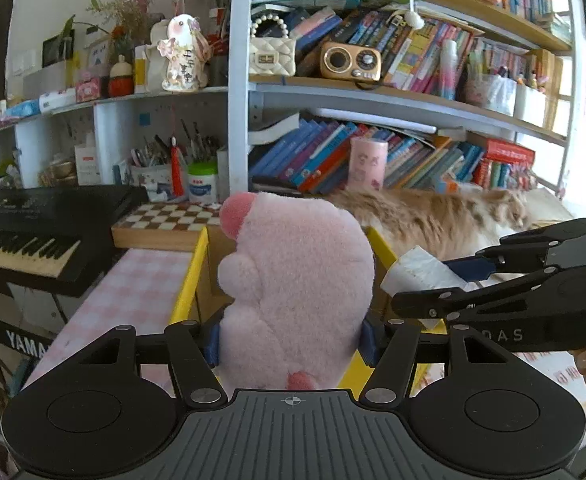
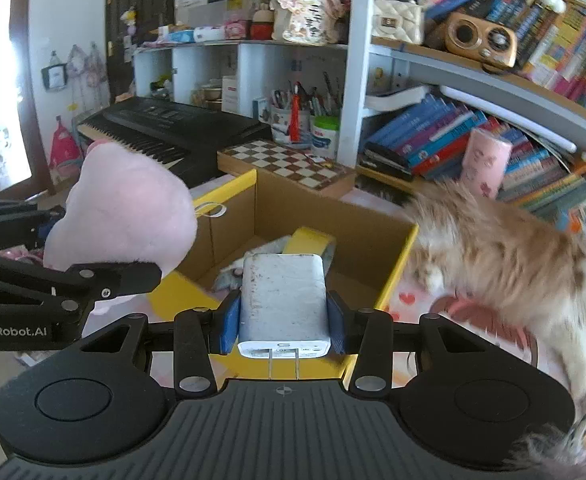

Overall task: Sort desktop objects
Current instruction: 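Lower the pig into the box with the left tool while the right tool lowers the charger inside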

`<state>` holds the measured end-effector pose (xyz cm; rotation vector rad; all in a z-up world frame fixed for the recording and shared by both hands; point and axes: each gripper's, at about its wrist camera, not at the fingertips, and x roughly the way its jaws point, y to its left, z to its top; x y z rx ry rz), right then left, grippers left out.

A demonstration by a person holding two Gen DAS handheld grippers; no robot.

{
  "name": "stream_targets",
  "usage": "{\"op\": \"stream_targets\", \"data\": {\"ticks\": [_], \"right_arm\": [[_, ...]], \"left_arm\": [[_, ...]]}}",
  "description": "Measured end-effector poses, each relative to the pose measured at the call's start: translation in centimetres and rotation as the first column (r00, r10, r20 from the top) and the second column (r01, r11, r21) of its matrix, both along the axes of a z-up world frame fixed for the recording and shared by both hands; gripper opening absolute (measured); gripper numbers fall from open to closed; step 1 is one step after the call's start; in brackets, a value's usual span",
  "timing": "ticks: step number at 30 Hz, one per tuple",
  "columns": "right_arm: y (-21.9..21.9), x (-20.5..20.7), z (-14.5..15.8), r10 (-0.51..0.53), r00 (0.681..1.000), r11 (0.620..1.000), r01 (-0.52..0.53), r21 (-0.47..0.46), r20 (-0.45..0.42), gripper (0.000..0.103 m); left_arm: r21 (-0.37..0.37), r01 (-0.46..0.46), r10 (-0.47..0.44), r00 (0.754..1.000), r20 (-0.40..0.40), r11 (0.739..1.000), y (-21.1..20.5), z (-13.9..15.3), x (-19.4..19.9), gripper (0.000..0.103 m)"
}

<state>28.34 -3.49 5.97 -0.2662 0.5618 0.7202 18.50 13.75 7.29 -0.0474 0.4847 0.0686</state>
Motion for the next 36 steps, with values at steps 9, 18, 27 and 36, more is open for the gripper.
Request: {"op": "stream_targets", "data": {"ticks": [9,18,27,36], "right_arm": [[1.9,5.4,-0.6,0.11,0.994,0.992,-0.109,-0.071,0.008,0.041],[4.6,9.8,-3.0,0.192,0.98,0.965,-0.199,-0.168,-0.058,0.041],[7.2,11.0,-6.1,0.312,0.946,0.884,-0.323,-0.338,-0.087,0.041],[7.9,12.7,-7.7,0.319,0.935,0.85,-0.354,-0.389,-0.155,0.041]], "left_arm": [[0.033,-0.035,0.036,0.999,-0.029,0.999,0.2,-0.4,5.0,0.06],[0.044,-0.035,0.04,0.991,-0.131,0.998,1.7,-2.0,10.0,0.061],[0.018,-0.017,0.021,0.955,-0.296,1.0,3.4,-4.7,14.4,0.061],[0.067,0.005,0.018,0.94,-0.341,0.998,3.2,-5.8,15.7,0.063]]}}
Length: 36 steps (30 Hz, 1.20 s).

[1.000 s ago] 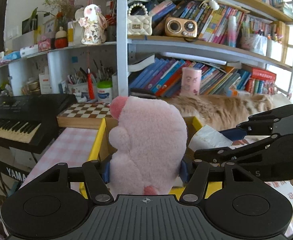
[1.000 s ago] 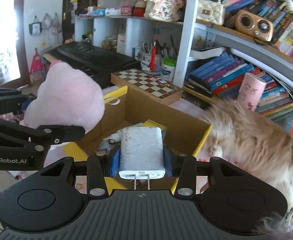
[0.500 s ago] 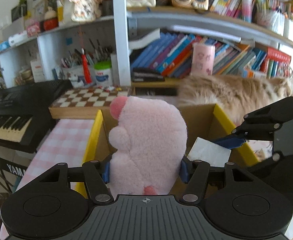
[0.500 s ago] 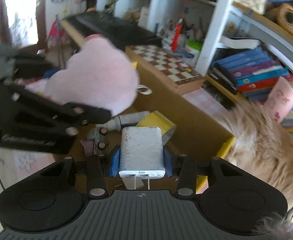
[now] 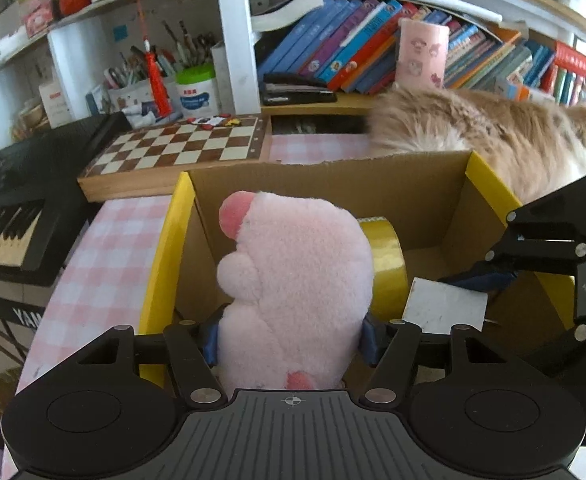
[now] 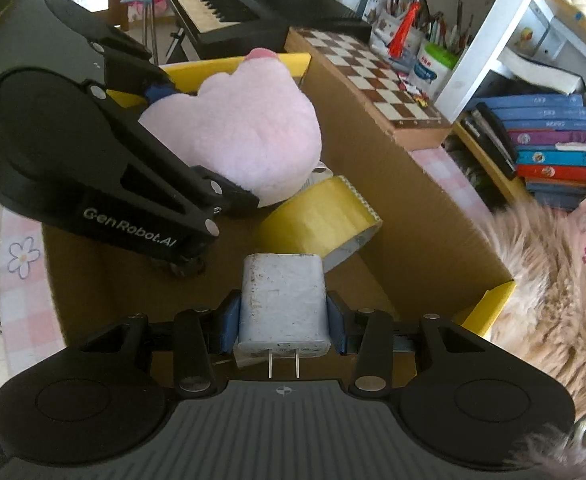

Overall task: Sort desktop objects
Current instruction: 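Lower the pig into the box with the left tool while the right tool lowers the charger inside, then open both tools to release the pig and charger into the box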

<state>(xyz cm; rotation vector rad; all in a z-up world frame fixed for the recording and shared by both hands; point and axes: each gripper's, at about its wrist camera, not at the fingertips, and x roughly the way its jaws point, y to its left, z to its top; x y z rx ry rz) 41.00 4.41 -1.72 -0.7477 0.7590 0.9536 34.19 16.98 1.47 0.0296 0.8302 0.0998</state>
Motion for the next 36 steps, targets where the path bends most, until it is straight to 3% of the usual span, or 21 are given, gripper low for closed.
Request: {"op": "stream_targets", "data": {"ticks": [10,13,22,36], "right_arm": [[0.3,0.2,-0.7,-0.018,1.0,1.0,0.018,-0.018,-0.009,0.041],[0.3,0.1,-0.4,-0.035,0.999,0.999,0.035,0.004,0.017,0.052],[-1.8,-0.9,1.6,-0.128,0.991,0.986,0.122,0.115,0.044,0.057],[-7.2,-5.5,6.2,-0.307,0.946,0.917,0.266,0.298,0.099,0.057]], "left_arm": [[0.008,0.026,-0.026,0.999,0.039,1.0,-0.3,0.0,-0.5,0.075],[0.004,0.029,-0.029,0.998,0.064,1.0,-0.5,0.4,-1.1,0.081],[0.027,0.064,-0.068,0.98,0.185,0.998,-1.5,3.3,-4.1,0.086],[0.062,0.085,-0.101,0.936,0.336,0.994,-4.1,7.2,-10.0,0.089]]}}
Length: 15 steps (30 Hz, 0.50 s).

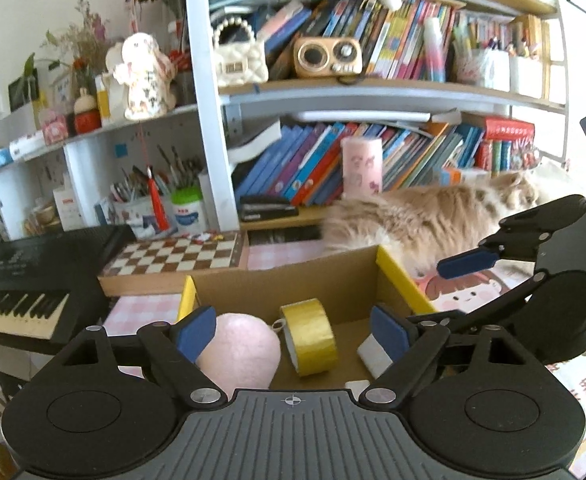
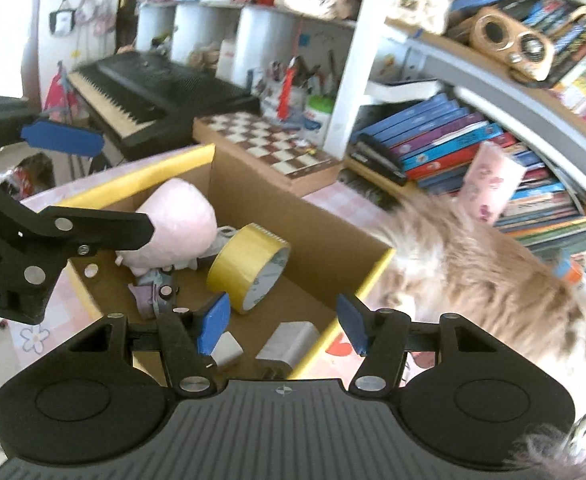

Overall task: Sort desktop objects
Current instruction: 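Open both tools to release the pig and charger into the box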

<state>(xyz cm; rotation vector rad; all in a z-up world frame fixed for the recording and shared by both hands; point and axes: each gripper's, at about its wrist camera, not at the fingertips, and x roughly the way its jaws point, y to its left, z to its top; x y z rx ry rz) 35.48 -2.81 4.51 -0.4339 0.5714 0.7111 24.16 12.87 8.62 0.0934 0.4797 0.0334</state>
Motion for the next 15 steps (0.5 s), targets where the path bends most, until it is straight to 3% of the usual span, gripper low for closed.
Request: {"op": "stream_targets", "data": {"ticks": [7,15], "right_arm": [[-2.7,-3.2,1.8,-0.078,0.996,0.994,0.076,0.079,0.032,0.058],[-5.1,-7.1,1.5,-0.166,0.986,0.979,0.161,0.121,0.027,0.058]], "left_arm": [[-0.014,0.006,-0.005,1.0,0.025,1.0,-0.7,0.4,-3.1,0.09],[-0.039,-0.006,0.007,1.0,0.013,0.999,-1.0,0.0,-6.5,0.09]]}}
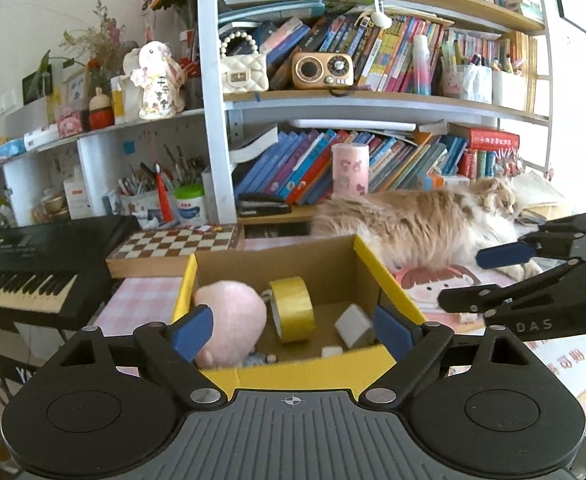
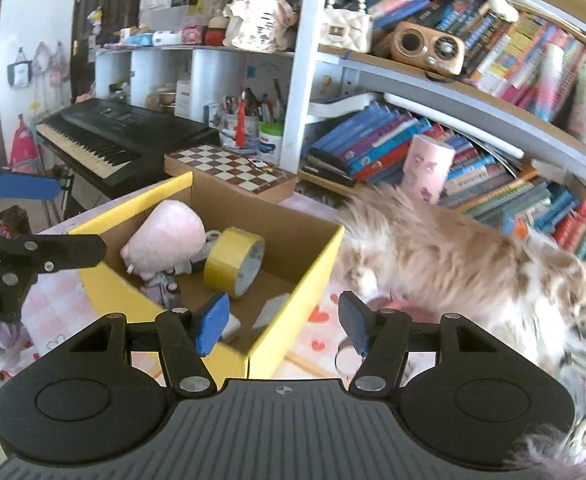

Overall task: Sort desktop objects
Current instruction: 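Open both tools to release the pig and charger into the box, then lift both open tools out of the box toward the blue item and white card box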

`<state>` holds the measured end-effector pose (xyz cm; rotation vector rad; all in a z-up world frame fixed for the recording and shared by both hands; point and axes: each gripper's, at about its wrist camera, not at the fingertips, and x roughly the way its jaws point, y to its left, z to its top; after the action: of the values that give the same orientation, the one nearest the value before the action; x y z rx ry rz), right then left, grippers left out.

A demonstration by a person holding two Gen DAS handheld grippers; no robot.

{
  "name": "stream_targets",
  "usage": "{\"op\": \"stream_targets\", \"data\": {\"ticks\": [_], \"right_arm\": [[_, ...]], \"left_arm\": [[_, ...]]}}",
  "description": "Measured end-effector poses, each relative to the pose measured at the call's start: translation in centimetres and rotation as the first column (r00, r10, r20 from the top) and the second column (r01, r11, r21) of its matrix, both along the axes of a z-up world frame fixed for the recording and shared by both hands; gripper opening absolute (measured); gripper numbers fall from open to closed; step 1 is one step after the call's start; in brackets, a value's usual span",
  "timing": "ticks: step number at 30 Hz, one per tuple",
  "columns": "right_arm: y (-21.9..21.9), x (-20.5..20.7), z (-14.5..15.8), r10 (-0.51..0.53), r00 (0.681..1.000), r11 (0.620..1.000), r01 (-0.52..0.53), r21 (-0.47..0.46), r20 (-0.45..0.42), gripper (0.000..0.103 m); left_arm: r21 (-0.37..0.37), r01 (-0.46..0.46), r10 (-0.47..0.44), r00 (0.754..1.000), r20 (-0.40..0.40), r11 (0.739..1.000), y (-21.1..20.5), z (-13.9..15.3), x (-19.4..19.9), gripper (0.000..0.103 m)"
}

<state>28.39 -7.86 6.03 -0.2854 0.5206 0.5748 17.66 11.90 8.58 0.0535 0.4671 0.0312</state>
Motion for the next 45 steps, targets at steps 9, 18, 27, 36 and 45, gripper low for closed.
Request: {"op": "stream_targets", "data": {"ticks": [9,18,27,36,45], "right_arm": [[-2.1,-3.9,-2.1,-0.119,0.989,0.991,0.124,0.053,-0.087,0.058],[-2.2,-8.2,-4.4,-0.181,0.976,0.981,0.188,0.042,-0.121,0.058],[-3.0,-11.7,-6.1,-0.281,0.948,0.955,0.291,0.053,-0.149,0.059],[-3.7,-15.0,-7.7,-0.329,0.927,0.941,0.338,0.024,-0.182,0.061],[-4.9,-16.5,-8.1,-0.369,0.91,0.927,0.376,0.004,-0.188,0.064]], "left_arm": [[-0.005,-0.015,0.015,0.999,-0.043,1.0,0.1,-1.8,-3.6,0.09],[0.0,0.008,-0.008,0.994,-0.111,1.0,-0.8,-4.0,-6.6,0.09],[-0.032,-0.053,0.05,0.994,-0.099,0.998,-1.4,-4.9,-9.3,0.09],[-0.054,-0.078,0.072,0.992,-0.1,0.996,-1.8,-5.5,-11.2,0.09],[-0.077,-0.017,0.006,0.99,-0.144,0.997,-3.4,-6.6,-11.5,0.09]]}}
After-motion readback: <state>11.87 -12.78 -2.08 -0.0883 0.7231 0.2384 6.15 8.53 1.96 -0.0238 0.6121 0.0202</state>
